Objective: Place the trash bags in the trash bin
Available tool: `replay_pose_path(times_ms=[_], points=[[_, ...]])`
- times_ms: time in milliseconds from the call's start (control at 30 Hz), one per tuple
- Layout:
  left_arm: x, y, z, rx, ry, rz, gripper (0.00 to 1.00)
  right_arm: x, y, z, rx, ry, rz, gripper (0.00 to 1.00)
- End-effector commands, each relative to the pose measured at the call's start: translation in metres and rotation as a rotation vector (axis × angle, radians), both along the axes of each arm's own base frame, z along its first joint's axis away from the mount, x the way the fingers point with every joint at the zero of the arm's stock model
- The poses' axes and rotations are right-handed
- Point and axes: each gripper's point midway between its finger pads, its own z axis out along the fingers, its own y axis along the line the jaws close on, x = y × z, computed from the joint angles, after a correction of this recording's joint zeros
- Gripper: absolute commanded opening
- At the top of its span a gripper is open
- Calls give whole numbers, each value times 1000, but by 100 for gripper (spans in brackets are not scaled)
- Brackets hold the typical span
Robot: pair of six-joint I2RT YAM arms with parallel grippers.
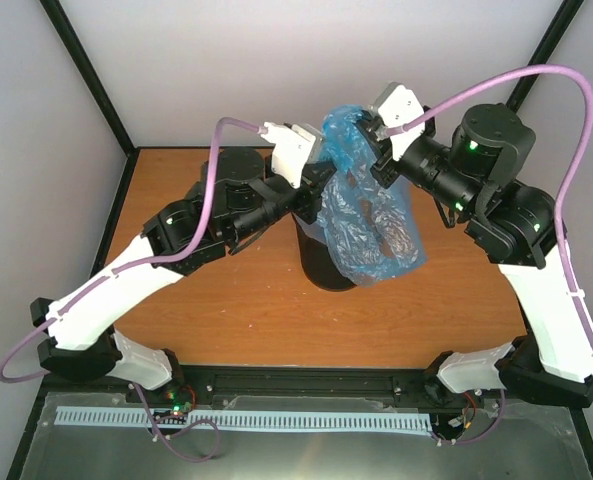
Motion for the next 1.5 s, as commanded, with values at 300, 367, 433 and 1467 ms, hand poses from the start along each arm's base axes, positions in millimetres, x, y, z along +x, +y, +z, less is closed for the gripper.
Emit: replay_pose_path(times_ms=[300,367,433,1467], points=[[74,-6,-4,24,6,99,1,66,-21,-1,-10,-69,-291,6],[81,-5,-4,25,4,117,1,74,-23,-3,1,-59,-289,9],[90,-1,-9,29,21,135,1,78,-24,-6,4,-28,-271,11],[118,65,-76,31,87,218,1,41,-145,-100,262,178,-533,99]])
